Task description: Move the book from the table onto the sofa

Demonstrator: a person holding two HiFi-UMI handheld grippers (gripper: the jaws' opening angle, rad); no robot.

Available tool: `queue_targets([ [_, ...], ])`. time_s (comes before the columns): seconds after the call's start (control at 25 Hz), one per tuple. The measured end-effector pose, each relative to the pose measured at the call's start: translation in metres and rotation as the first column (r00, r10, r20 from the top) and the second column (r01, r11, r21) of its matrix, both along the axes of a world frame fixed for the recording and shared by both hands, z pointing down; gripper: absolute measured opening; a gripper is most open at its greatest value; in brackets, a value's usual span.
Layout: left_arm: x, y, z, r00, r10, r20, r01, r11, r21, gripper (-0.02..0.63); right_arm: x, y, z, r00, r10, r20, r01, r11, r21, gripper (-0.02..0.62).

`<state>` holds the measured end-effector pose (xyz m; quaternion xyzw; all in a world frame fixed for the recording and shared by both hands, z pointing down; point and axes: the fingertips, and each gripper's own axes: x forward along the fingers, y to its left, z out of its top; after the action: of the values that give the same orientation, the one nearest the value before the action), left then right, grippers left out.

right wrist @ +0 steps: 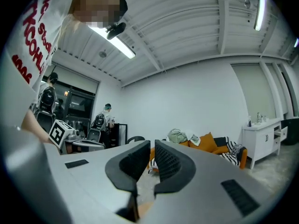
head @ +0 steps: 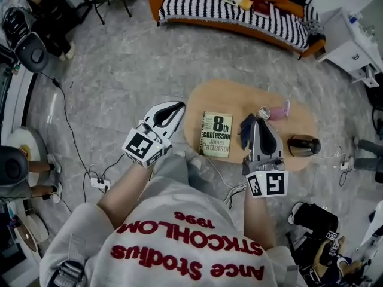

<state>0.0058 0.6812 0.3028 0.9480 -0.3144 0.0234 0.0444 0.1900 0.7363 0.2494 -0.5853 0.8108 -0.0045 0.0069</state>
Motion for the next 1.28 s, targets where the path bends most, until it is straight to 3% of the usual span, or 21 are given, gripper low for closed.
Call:
queue_targets([
  [0.72,0.025,-0.045,0.118,0.998,0.049,0.028,-0.044,0.989,-0.142,0.015,0.006,-0.043,0.109,0.994,0.085,0.065,-0.074,0.984,-0.160,0.029],
  [0.92,0.035,-0.045,0.150,0.998,0.058,-0.015,-0.060,0.983,-0.172,0.015,0.014,-0.053,0.152,0.992,0.104,0.074,-0.086,0.974,-0.209,0.029],
  [1.28,0.060,-0.034,0.244,0.993,0.121,0.008,-0.113,0.945,-0.306,0.017,0.028,-0.063,0.259,0.987,0.144,0.066,-0.114,0.936,-0.332,0.029],
])
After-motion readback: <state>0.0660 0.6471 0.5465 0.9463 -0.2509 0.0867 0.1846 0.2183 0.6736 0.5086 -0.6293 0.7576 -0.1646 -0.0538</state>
